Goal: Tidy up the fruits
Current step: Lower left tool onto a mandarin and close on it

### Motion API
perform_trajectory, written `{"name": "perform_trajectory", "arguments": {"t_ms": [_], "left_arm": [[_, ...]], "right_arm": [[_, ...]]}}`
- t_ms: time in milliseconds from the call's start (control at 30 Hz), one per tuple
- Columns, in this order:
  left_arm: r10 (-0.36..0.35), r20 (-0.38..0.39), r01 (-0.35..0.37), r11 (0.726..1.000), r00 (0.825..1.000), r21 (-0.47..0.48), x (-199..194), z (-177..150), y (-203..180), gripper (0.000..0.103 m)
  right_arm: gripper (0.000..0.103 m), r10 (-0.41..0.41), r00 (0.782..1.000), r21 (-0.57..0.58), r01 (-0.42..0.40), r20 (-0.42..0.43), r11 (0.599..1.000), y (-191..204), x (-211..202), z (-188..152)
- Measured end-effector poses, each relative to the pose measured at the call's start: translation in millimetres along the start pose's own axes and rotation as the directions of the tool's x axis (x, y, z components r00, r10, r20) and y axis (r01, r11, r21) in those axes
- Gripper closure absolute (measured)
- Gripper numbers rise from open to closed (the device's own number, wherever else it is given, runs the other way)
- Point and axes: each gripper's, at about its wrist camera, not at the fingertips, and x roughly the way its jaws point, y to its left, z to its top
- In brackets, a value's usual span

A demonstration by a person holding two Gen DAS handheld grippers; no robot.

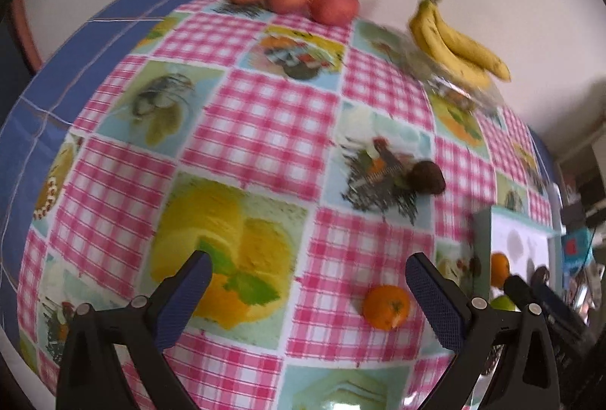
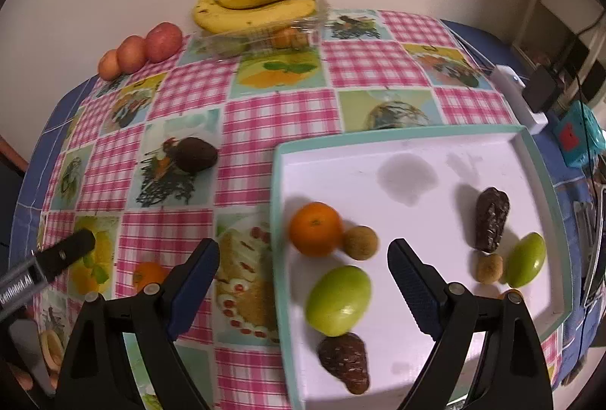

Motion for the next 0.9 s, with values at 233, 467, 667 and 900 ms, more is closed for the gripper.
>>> {"name": "perform_trajectory", "arguments": {"t_ms": [233,467,667,900], "left_arm": [[0.003,-0.081,0.003,0.997,0.997,0.073,18.9,-13.3,-23.6,0.000],[-0.020,-0.104,0.034,0.990,0.994,0.134,25.4,-24.1,-51.0,0.012],[-0.045,-0.147,0.068,0.986,0.988,0.151,35.9,-32.7,-70.8,0.030],[-0.025,-0.156,0.051,0.985,0.987,0.164,40.1,-35.9,-77.0,0.051]], "right_arm": [[0.012,-0.017,1.000,0.027,0.017,-0.014,0.999,-18.4,0.8,0.3],[0.012,-0.022,1.000,0.038,0.022,-0.018,0.999,-27.1,1.3,-0.2],[0.012,-0.026,1.000,0.044,0.027,-0.017,0.999,-31.7,0.6,-0.7],[0.012,-0.020,1.000,0.040,0.021,-0.016,0.999,-30.5,-0.2,-0.4]]}}
